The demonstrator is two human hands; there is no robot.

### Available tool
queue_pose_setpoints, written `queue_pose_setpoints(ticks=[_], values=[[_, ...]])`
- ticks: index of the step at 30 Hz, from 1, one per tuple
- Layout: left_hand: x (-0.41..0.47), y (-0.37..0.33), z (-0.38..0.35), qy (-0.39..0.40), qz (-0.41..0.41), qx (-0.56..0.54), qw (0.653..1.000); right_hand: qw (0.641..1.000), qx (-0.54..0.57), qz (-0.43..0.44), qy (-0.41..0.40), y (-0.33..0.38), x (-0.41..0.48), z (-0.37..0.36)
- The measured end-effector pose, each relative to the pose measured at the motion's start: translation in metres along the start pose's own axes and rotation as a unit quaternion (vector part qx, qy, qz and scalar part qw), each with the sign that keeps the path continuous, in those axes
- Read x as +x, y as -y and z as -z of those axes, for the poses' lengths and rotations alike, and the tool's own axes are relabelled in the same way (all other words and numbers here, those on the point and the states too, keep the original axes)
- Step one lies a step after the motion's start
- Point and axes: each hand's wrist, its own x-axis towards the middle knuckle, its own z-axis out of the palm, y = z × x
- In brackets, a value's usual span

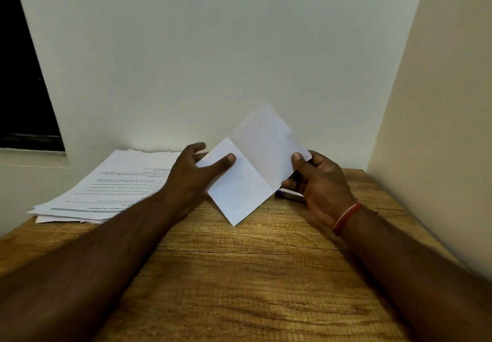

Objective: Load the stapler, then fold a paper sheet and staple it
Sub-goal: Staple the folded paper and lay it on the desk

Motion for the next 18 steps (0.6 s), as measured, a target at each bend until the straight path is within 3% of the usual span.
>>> queue_pose_setpoints(ticks=[2, 4, 11, 18], values=[[0.001, 0.002, -0.002, 0.046, 0.047, -0.146, 0.987, 0.999, 0.021, -0.002, -0.04, 0.001, 0.004, 0.003], [0.0, 0.002, -0.004, 0.085, 0.051, -0.196, 0.976, 0.998, 0.036, -0.012, -0.058, 0.002, 0.006, 0.005], [-0.005, 0.007, -0.011, 0.119, 0.057, -0.172, 0.976, 0.997, 0.037, -0.045, -0.042, 0.0, 0.005, 0.002], [-0.004, 0.005, -0.009, 0.065, 0.017, -0.133, 0.989, 0.996, -0.02, -0.04, -0.076, 0.003, 0.007, 0.006]])
